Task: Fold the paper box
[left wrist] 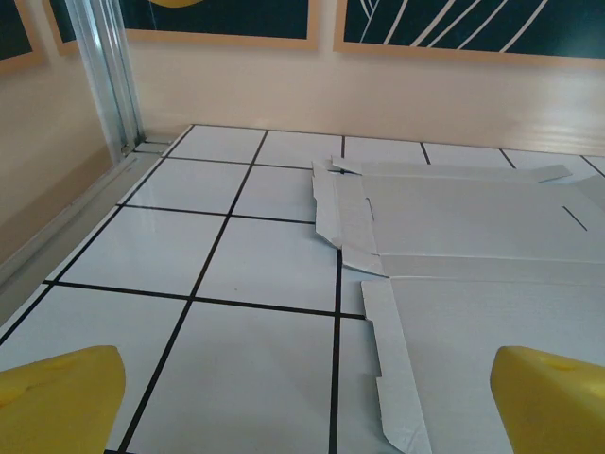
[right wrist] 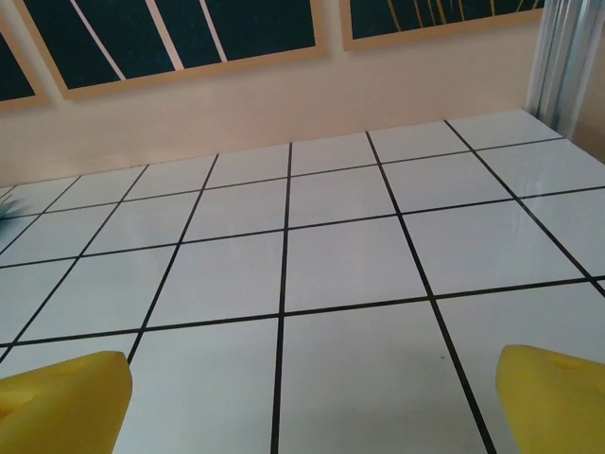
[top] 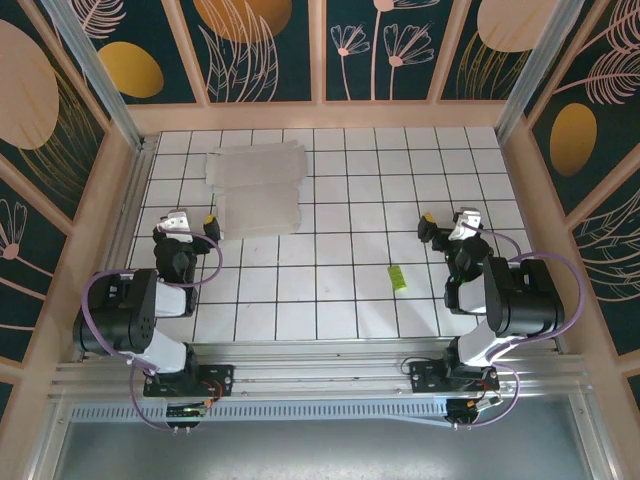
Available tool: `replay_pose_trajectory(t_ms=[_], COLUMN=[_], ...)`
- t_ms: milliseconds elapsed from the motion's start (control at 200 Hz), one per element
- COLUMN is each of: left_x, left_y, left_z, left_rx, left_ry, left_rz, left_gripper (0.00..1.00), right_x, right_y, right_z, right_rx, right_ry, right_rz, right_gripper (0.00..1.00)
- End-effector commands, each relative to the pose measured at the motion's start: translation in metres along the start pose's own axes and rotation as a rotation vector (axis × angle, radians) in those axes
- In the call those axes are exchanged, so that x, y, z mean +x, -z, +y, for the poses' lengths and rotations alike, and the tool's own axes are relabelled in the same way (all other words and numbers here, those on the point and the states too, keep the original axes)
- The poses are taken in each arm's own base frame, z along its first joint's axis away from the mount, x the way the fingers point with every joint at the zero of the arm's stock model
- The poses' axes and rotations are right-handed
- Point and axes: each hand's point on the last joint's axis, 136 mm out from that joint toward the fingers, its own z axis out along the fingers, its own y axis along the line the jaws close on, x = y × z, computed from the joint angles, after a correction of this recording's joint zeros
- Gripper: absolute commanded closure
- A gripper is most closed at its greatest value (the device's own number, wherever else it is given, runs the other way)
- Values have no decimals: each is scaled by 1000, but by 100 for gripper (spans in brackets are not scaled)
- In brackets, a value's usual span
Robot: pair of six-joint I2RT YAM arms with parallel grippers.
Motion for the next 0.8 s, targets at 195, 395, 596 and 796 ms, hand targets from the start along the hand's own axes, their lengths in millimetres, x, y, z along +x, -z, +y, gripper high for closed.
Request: replay_pose_trajectory(t_ms=[195, 395, 596, 796], left_x=[-17, -16, -27, -61], left_y=[-1, -1, 0, -7], left_z=[-6, -5, 1, 32], left_rx=[28, 26, -11, -235], left_ry=[8, 7, 26, 250], left_rz=[-57, -55, -64, 44], left_gripper=[1, 1, 1, 1], right_x=[-8, -8, -34, -85], right_y=[-2, 1, 18, 20], right_z=[0, 3, 5, 50], right_rx=[2, -17, -1, -164], right_ry=[14, 15, 23, -276], right_rz=[-24, -33, -94, 11], right_gripper=[1, 1, 1, 1])
